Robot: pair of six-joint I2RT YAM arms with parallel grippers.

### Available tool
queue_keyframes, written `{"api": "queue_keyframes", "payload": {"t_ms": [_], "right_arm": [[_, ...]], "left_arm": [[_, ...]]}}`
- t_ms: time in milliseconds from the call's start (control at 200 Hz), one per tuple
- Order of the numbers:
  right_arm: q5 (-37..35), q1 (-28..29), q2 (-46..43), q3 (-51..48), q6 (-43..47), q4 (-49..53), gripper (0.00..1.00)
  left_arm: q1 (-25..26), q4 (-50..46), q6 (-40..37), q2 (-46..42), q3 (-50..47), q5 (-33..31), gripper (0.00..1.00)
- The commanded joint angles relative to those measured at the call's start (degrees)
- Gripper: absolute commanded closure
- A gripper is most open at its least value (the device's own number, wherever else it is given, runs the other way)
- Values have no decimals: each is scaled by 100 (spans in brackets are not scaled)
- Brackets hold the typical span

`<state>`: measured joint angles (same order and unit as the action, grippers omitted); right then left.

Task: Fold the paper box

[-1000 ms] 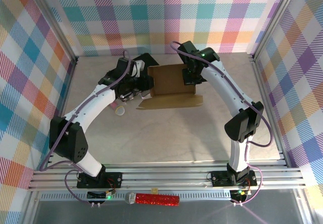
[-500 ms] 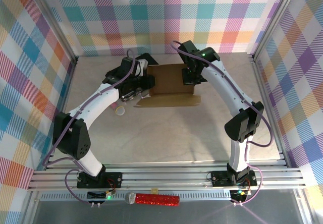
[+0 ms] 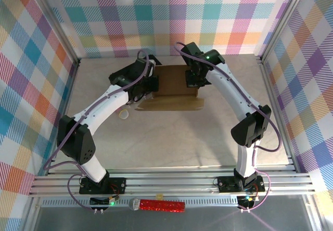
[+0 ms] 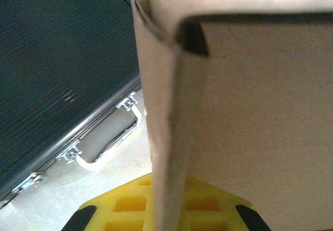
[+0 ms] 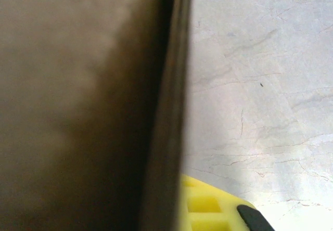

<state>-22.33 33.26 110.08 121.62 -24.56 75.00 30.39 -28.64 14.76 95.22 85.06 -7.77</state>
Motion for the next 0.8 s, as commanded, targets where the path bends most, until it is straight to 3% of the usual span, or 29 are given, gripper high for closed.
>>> {"api": "queue_keyframes", "payload": {"t_ms": [0, 170, 265, 410, 595, 795], "right_arm": [[-153, 58, -330, 70, -108, 214, 100], [-46, 67, -286, 94, -52, 217, 100], [1, 58, -204, 218, 2, 302, 100], [104, 49, -110, 353, 13, 419, 100], [221, 41, 4, 508, -13, 523, 100], [317, 41, 4, 494, -24, 517, 100]], "left_arm": [[43, -664, 212, 76, 77, -1477, 100], [40, -551, 173, -64, -87, -1291, 99], [-129, -116, 142, -326, -384, -507, 67], [-491, 380, 120, -555, -555, 1094, 44], [-704, 909, 172, -714, -786, 2244, 39], [-736, 1216, 220, -656, -769, 2434, 39]]}}
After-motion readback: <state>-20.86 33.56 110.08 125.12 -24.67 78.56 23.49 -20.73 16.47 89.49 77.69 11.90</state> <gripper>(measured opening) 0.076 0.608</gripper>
